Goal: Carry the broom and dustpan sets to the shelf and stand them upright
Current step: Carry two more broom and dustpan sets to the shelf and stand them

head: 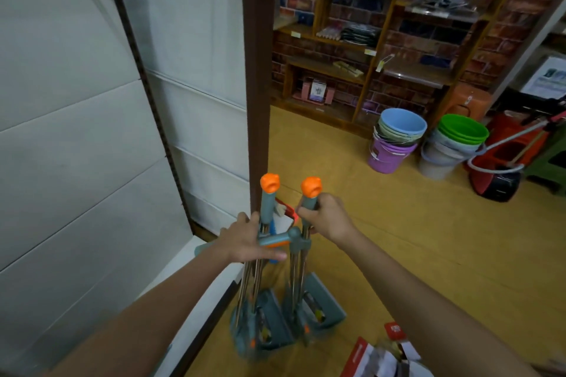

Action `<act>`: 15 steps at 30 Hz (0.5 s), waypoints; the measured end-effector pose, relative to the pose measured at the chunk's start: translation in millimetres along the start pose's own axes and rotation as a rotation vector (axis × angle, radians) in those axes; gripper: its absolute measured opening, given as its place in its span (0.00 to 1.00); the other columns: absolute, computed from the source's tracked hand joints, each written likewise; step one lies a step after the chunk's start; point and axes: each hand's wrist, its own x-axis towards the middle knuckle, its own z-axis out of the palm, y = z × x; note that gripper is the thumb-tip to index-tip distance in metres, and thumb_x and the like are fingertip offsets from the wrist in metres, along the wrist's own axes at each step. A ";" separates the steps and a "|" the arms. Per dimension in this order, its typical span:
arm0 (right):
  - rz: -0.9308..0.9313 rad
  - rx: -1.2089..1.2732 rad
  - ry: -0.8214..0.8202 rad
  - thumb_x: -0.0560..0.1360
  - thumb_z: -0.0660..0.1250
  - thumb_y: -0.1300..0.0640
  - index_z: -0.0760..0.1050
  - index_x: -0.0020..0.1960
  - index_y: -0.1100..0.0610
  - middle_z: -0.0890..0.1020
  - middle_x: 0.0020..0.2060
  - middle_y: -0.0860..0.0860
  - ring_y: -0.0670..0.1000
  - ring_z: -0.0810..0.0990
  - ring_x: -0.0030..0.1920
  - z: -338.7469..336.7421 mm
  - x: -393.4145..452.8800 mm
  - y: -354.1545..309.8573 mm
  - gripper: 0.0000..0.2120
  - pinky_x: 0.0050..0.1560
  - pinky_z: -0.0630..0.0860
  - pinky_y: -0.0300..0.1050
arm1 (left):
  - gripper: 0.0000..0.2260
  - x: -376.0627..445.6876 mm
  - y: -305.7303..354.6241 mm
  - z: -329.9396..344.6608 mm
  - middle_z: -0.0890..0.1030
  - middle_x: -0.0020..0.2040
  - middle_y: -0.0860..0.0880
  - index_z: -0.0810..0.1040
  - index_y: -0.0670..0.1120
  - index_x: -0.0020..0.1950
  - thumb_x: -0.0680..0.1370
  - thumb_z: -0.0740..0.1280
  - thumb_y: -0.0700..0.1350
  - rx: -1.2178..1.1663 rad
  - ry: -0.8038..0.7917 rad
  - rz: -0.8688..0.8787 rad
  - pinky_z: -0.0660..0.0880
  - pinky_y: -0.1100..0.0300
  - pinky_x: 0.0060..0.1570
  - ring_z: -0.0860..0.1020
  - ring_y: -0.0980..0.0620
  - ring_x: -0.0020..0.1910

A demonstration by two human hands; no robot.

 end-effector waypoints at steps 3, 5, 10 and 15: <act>-0.049 -0.005 -0.023 0.71 0.68 0.55 0.77 0.37 0.51 0.83 0.41 0.56 0.58 0.83 0.46 16.0 -5.6 -16.4 0.04 0.48 0.80 0.61 | 0.42 -6.9 -11.4 7.4 0.69 0.58 0.45 0.61 0.47 0.65 0.59 0.71 0.68 0.156 0.088 0.007 0.70 0.46 0.58 0.71 0.43 0.59; -0.068 -0.008 -0.014 0.70 0.68 0.55 0.79 0.41 0.59 0.84 0.41 0.59 0.59 0.83 0.45 19.4 -5.5 -27.0 0.07 0.46 0.80 0.61 | 0.37 -9.3 -16.0 9.9 0.70 0.57 0.44 0.62 0.47 0.64 0.63 0.72 0.62 0.158 0.135 0.002 0.70 0.46 0.56 0.72 0.43 0.57; -0.081 0.104 -0.033 0.73 0.68 0.58 0.77 0.42 0.58 0.82 0.41 0.59 0.59 0.83 0.44 25.4 -5.3 -37.8 0.04 0.41 0.83 0.57 | 0.22 -16.5 -28.4 12.8 0.69 0.56 0.42 0.65 0.47 0.63 0.73 0.66 0.52 0.111 0.299 0.001 0.73 0.48 0.50 0.76 0.40 0.50; -0.068 0.190 -0.142 0.71 0.72 0.55 0.73 0.44 0.50 0.82 0.47 0.54 0.54 0.82 0.50 44.1 -5.4 -28.3 0.09 0.48 0.82 0.53 | 0.24 -22.4 -42.2 13.3 0.67 0.56 0.43 0.65 0.46 0.62 0.71 0.69 0.50 0.058 0.308 -0.086 0.76 0.47 0.51 0.76 0.41 0.50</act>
